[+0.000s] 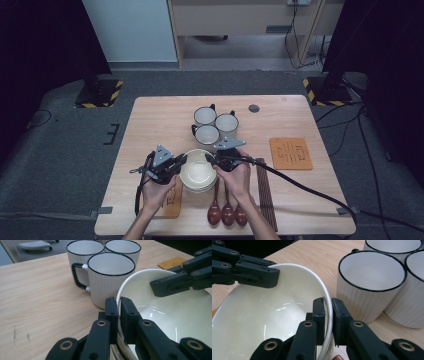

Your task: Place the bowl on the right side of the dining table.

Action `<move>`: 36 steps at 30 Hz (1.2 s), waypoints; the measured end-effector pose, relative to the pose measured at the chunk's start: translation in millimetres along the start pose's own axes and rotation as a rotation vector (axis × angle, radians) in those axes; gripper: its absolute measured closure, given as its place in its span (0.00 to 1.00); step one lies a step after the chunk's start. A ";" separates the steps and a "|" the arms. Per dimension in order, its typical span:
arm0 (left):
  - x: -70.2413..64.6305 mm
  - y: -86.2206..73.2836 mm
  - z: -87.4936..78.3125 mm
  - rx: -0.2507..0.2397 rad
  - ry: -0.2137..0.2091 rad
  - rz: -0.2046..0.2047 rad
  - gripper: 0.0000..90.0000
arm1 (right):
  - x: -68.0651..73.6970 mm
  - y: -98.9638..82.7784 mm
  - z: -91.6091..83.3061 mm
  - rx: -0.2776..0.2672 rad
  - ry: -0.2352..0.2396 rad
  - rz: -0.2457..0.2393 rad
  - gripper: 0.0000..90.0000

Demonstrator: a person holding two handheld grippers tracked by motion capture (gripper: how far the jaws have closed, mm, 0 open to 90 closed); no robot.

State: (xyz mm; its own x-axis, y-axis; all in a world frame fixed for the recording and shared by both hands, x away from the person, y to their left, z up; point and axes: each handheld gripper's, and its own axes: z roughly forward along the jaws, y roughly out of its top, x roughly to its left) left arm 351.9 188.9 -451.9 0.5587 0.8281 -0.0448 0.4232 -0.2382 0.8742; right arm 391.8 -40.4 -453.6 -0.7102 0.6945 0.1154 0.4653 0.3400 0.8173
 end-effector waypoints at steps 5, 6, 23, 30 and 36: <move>4.7 7.9 -9.5 -0.050 -0.045 -0.054 0.98 | -1.3 0.9 -2.8 0.011 0.007 0.002 0.92; 5.1 8.2 -10.5 -0.055 -0.043 -0.043 0.98 | -1.6 0.9 -3.0 0.005 0.009 -0.007 0.93; 4.6 1.9 1.4 -0.002 -0.042 -0.022 0.89 | 0.6 -0.6 -1.2 0.003 -0.002 -0.043 0.93; 1.3 -0.2 8.6 0.022 -0.043 -0.027 0.90 | 2.1 1.3 -5.8 -0.025 -0.005 -0.060 0.93; -0.3 1.5 9.0 0.021 -0.031 -0.006 0.92 | 3.2 4.0 -9.0 -0.035 -0.013 -0.075 0.92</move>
State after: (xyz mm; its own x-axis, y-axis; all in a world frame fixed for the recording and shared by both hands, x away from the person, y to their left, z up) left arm 358.8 183.7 -454.9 0.5776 0.8137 -0.0651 0.4415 -0.2443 0.8634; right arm 386.7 -42.6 -444.9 -0.7351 0.6764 0.0463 0.3925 0.3689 0.8425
